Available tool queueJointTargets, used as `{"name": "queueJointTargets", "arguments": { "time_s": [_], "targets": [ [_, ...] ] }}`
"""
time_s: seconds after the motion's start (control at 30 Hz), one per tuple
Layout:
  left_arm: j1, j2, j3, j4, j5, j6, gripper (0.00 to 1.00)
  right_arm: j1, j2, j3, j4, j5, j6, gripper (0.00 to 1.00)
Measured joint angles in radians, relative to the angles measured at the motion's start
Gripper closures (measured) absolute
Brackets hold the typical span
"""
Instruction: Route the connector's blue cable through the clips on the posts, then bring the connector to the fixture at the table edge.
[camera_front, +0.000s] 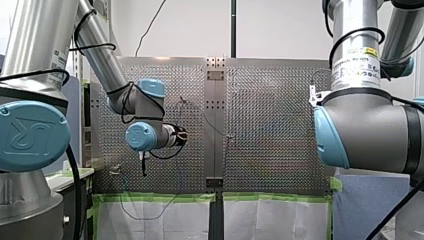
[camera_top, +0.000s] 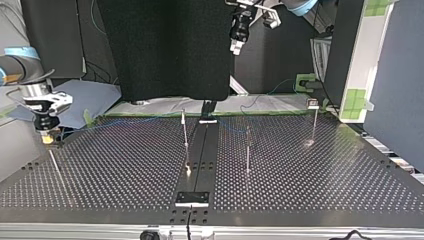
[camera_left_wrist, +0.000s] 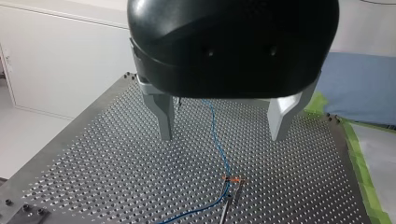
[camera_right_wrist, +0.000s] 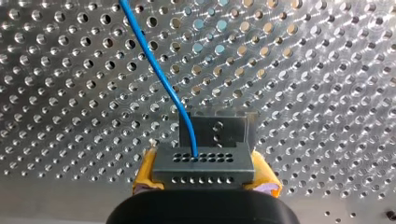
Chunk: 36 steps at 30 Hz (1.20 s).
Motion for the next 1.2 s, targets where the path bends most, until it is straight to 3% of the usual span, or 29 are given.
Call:
{"name": "queueJointTargets", "arguments": {
  "time_s": [0.43,1.2],
  "targets": [
    [0.0,0.0,0.0,0.001,0.0,0.0,0.0,0.019,0.012,-0.024,-0.006,0.0,0.014,1.0],
    [0.0,0.0,0.0,0.002,0.0,0.0,0.0,0.023,0.015,-0.028,-0.004,0.001,0.017,1.0]
  ]
}}
